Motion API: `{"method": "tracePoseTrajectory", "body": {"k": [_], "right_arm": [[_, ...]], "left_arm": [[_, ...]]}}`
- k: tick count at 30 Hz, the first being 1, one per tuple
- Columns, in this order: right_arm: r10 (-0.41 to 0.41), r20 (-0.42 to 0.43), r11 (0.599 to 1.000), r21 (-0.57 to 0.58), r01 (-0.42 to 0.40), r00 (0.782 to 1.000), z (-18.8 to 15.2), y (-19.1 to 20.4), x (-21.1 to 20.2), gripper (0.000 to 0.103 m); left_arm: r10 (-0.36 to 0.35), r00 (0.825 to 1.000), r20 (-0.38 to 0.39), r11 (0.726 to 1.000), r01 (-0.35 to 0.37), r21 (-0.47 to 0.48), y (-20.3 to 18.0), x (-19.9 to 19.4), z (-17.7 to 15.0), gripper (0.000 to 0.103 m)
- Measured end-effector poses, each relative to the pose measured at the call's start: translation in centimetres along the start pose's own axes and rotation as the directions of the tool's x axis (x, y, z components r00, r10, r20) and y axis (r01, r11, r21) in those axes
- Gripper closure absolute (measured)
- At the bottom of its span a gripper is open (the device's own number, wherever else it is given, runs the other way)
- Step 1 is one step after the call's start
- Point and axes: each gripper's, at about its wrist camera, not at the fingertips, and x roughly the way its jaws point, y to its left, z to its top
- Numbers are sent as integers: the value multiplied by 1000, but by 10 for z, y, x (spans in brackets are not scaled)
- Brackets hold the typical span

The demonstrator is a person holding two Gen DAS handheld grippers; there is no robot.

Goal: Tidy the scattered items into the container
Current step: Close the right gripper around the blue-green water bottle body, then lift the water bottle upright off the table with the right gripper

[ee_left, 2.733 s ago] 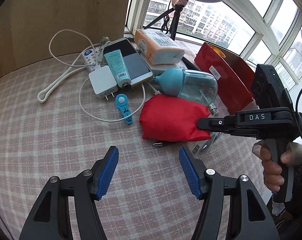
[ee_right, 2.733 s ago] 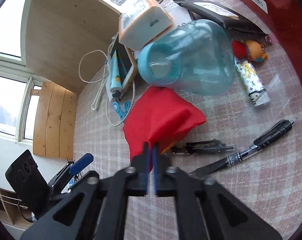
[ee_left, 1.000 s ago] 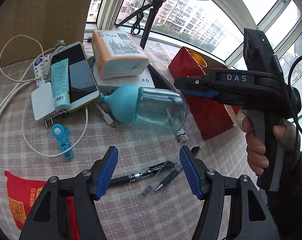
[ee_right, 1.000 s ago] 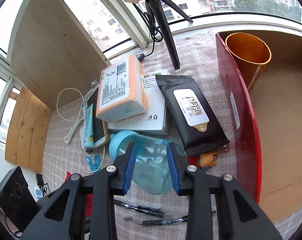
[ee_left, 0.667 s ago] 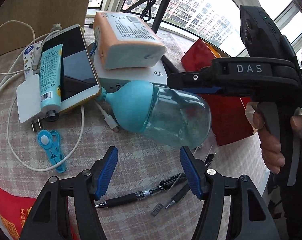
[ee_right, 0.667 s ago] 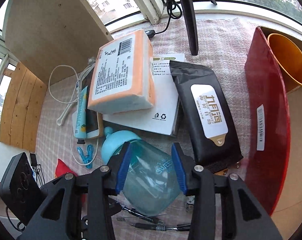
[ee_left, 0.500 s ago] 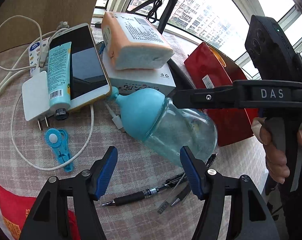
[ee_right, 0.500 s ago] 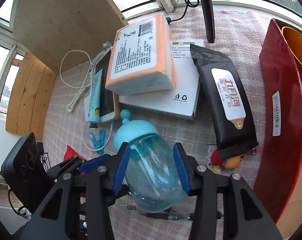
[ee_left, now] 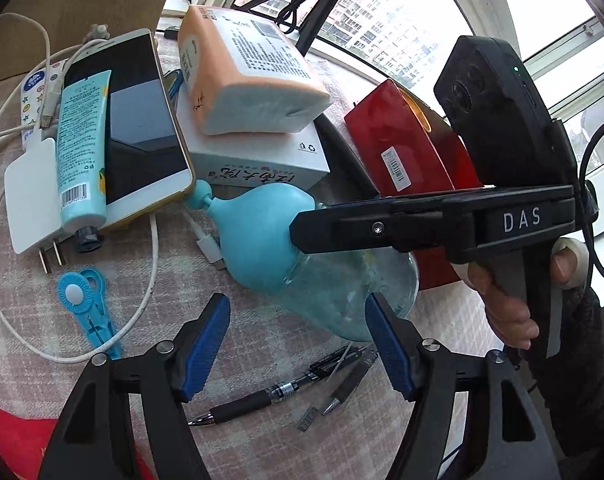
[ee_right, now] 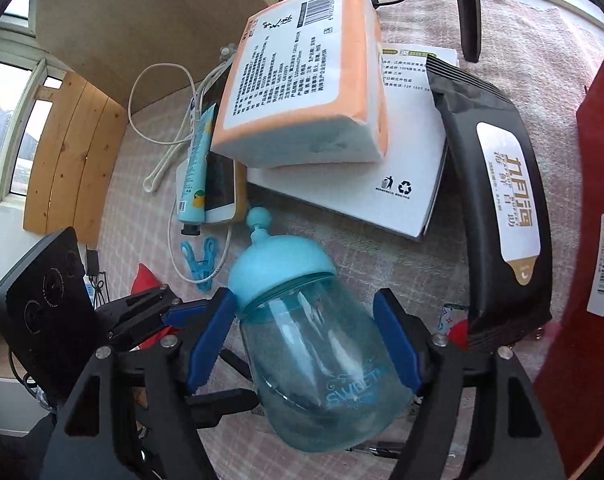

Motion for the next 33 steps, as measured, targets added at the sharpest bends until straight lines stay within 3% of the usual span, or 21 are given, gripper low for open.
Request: {"method": "tracePoseTrajectory", "body": {"k": [6, 11, 15, 18, 23, 29, 31, 33], "right_arm": [[-29, -26, 999, -30, 29, 999, 1, 10, 5, 31], [56, -3, 998, 17, -56, 998, -7, 11, 0, 48], [49, 13, 999, 9, -49, 999, -11, 17, 3, 48], [69, -8, 998, 13, -69, 998, -5, 15, 7, 45], [78, 3, 997, 5, -78, 997, 0, 17, 13, 42], [49, 131, 996, -85, -38, 990, -18, 33, -12, 42], [36, 219, 993, -122, -9, 975, -29, 39, -23, 43], [18, 332, 988, -150, 34, 943, -41, 41, -38, 43]], "left_arm": [[-39, 999, 6, 999, 39, 11, -3, -1, 3, 30], [-30, 999, 31, 999, 29, 31, -3, -9, 2, 31], [-28, 1000, 14, 999, 27, 40, -4, -5, 2, 31], [-52, 998, -17, 998, 53, 32, 2, 1, 5, 23], [-55, 998, -31, 998, 56, 20, 5, 4, 9, 22], [35, 999, 30, 985, -39, 168, -18, -11, 5, 28], [48, 997, 60, 973, -61, 225, -27, -16, 5, 29], [58, 994, 90, 956, -82, 281, -36, -18, 4, 30]]}}
